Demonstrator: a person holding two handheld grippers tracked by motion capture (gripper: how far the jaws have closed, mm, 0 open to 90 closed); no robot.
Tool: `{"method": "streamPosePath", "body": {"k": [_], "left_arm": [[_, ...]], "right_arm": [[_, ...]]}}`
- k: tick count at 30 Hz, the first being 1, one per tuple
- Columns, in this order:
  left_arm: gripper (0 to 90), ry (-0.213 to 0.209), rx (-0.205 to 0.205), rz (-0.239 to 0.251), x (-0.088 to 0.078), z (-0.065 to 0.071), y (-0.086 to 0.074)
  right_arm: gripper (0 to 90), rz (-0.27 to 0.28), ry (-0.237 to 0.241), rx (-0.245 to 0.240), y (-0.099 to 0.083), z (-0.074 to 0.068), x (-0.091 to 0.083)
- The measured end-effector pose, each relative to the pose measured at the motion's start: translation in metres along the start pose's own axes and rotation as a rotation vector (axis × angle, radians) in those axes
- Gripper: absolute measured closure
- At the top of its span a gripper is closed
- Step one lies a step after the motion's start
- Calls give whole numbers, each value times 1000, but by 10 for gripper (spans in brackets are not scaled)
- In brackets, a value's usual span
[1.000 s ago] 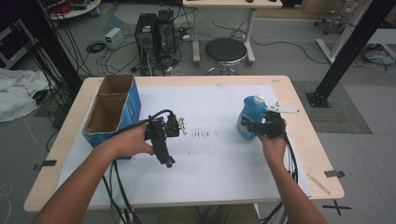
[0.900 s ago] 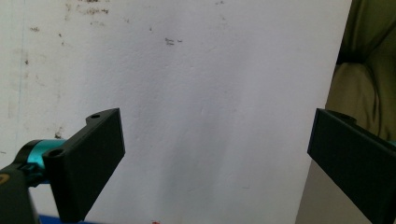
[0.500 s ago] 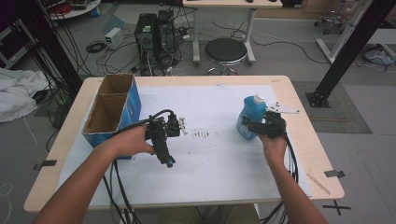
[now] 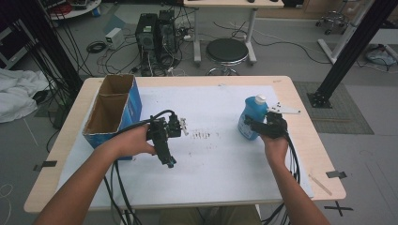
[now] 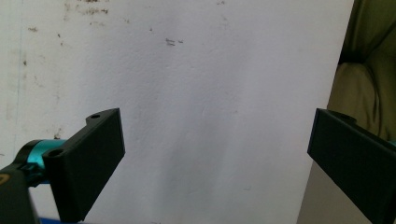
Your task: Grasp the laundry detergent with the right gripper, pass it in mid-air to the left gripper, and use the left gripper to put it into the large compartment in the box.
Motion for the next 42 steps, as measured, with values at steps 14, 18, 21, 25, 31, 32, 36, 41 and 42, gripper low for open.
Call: {"method": "streamPosePath", "body": {"k": [14,18,21,25,31,32,36,41,42], "left_arm": [[39,4,-5,10,-1,-1,1],[39,7,-7,18,-2,-1,2],[39,14,-6,23,-4,-1,4],[39,20,-3,27,-8,0,7],[39,29,9,39,-14,2,14],[39,32,11,36,-15,2,15],[39,40,22,49,-23,4,22],[39,46,34,54,-30,8,29],[39,47,37,54,-31,9,30]], "right_arm": [[459,-21,16,-85,5,-9,-10],[460,-40,78,-137,11,-18,-22],[460,-58,144,-170,16,-26,-32],[459,-75,251,-204,23,-35,-47],[457,-82,429,-231,34,-46,-69],[457,-87,463,-240,36,-49,-73],[457,-105,565,-286,43,-59,-85],[457,-135,678,-328,46,-73,-96],[458,-138,694,-331,46,-76,-97]]}}
Point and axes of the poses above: each handheld gripper's, and its own axes: x roughly forward along the jaws, y roughly out of its top, z roughly to its right, the point moved 10 cm from there along x, roughly forward along the jaws, and after that the axes turned 4 degrees about z, right-handed, at the moved point
